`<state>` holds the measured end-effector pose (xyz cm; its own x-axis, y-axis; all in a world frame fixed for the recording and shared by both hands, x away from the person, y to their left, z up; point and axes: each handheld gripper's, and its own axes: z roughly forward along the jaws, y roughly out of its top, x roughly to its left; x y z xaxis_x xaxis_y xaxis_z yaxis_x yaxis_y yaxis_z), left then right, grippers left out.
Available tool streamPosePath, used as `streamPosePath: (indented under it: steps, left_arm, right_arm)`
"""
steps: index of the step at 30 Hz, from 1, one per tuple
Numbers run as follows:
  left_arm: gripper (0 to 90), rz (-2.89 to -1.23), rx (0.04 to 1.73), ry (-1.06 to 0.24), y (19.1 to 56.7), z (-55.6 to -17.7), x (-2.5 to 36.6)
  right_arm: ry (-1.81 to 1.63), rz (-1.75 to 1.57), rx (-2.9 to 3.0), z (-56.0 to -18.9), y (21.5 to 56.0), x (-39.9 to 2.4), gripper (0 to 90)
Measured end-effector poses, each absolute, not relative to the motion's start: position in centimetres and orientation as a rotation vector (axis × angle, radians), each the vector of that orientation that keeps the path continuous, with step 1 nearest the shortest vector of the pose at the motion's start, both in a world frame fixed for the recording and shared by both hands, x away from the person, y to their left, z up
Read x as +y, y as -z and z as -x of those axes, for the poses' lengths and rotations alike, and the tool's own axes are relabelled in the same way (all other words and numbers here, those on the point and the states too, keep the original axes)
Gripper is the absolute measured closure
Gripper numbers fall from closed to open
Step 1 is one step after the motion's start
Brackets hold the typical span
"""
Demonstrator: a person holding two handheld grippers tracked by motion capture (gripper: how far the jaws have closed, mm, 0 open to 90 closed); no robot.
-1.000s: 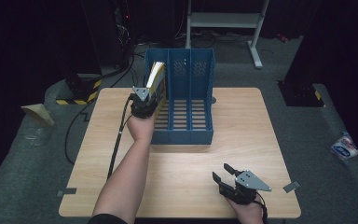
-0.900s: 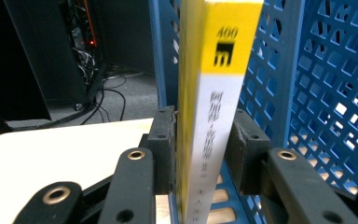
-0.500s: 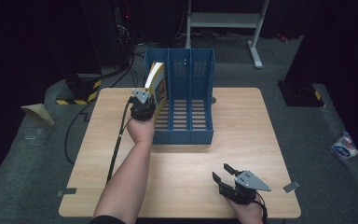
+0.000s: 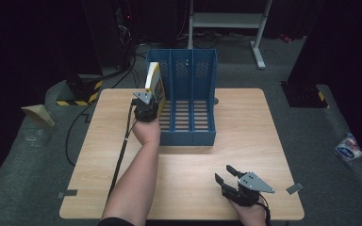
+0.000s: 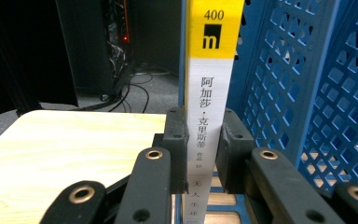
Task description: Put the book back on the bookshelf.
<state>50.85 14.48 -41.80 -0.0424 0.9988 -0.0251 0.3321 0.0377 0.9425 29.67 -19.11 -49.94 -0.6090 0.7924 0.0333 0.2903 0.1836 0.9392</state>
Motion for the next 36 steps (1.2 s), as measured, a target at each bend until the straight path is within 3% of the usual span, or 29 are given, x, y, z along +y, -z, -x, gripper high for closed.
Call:
streamPosePath:
  steps: [10, 17, 36]
  left_arm:
    - [75.3, -1.426, 1.488, -1.026, 41.9, -51.2, 14.6]
    - [65.1, -1.439, 1.480, -1.001, 41.9, -51.2, 15.1]
    - [57.6, -1.504, 1.471, -0.956, 43.0, -50.9, 15.2]
  right_arm:
    - [-1.423, -1.012, 2.000, -29.7, 49.9, -19.1, 42.5]
    - [-1.423, -1.007, 2.006, -29.7, 50.0, -19.0, 42.5]
    - [-1.418, -1.005, 2.011, -29.7, 50.0, -18.8, 42.5]
